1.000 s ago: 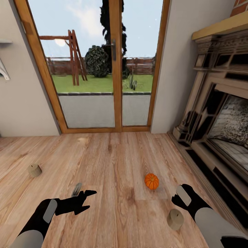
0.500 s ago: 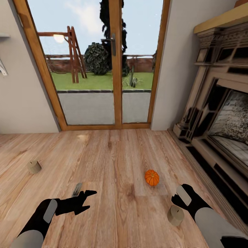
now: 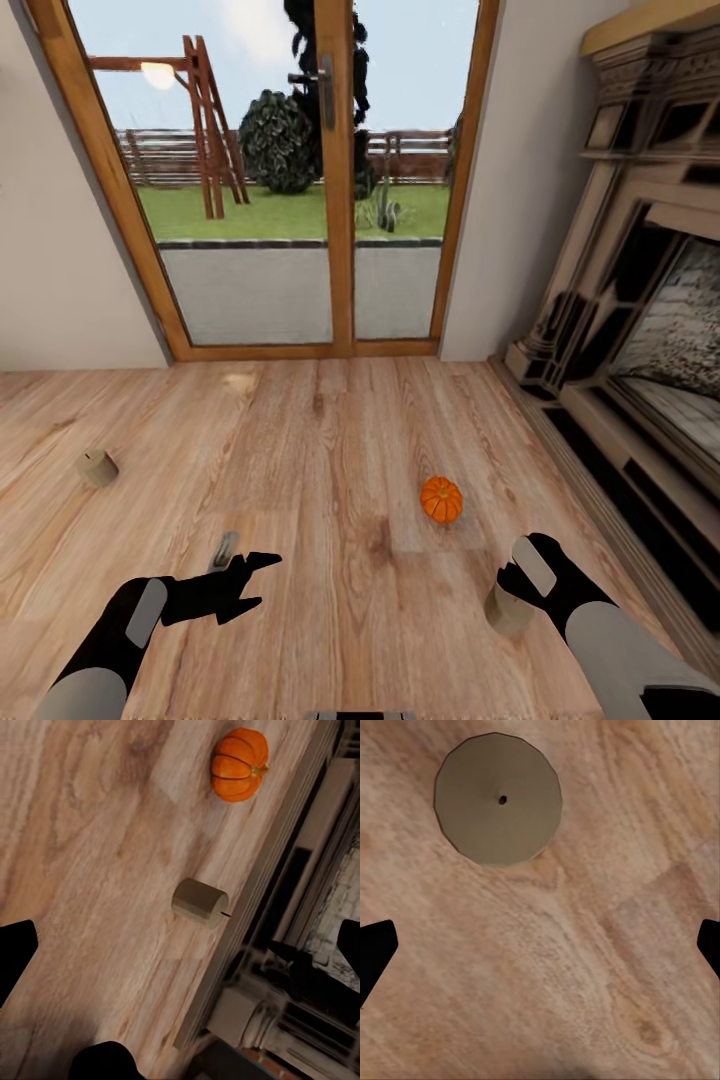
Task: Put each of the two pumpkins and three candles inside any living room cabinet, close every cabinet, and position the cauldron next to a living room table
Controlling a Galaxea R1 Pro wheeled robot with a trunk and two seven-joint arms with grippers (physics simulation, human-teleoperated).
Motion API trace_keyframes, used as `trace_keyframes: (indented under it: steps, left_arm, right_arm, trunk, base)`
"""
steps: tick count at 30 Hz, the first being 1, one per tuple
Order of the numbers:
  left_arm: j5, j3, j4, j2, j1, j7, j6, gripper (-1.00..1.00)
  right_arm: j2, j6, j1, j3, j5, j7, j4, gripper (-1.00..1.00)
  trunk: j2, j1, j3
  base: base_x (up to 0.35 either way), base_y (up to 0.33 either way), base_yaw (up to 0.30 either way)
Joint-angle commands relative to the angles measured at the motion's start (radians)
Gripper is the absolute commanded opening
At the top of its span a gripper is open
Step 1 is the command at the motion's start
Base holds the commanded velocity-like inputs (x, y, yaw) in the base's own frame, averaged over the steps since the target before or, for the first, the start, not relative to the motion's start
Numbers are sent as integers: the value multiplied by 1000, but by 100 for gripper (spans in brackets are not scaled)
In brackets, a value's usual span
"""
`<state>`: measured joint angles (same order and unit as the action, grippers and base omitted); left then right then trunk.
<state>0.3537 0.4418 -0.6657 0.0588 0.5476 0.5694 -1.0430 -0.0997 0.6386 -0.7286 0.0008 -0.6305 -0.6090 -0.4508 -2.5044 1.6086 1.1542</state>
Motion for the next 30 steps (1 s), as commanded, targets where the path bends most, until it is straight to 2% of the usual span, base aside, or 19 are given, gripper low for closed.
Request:
trace_keyframes:
  steps: [1, 10, 13, 15, 19, 22, 30]
  left_arm:
    - [1, 0, 0, 0, 0, 0, 0, 100]
    - [0, 0, 0, -1, 0, 0, 0, 100]
    - [-1, 0, 0, 0, 0, 0, 0, 100]
    - [-1, 0, 0, 1, 0, 0, 0, 100]
    - [-1, 0, 1, 1, 0, 0, 0, 100]
    - [-1, 0, 3, 1, 0, 0, 0, 100]
    - [-2, 0, 5, 0, 0, -1, 1, 100]
  right_arm:
    - [0, 0, 0, 0, 0, 0, 0, 100]
    - [0, -4, 3, 1, 1, 1, 0, 100]
    - [-2, -21, 7, 1, 1, 20, 0, 100]
    - [-5, -37, 10, 1, 2, 84, 4, 100]
    - [-28, -57, 13, 2, 10, 274, 9, 100]
    - [-37, -66, 14, 2, 12, 310, 10, 100]
    - [-40, -73, 14, 1, 12, 316, 20, 100]
  trunk:
    - [0, 0, 4]
    - [-2, 4, 39]
    - [-3, 6, 50]
    - [-4, 7, 58]
    - [-5, 8, 74]
    - [-5, 10, 85]
    - [-7, 13, 116]
  base:
    - [0, 0, 0]
    - [0, 0, 0]
    - [0, 0, 0]
    - [0, 0, 0]
    - [0, 0, 0]
    - [0, 0, 0]
    - [0, 0, 0]
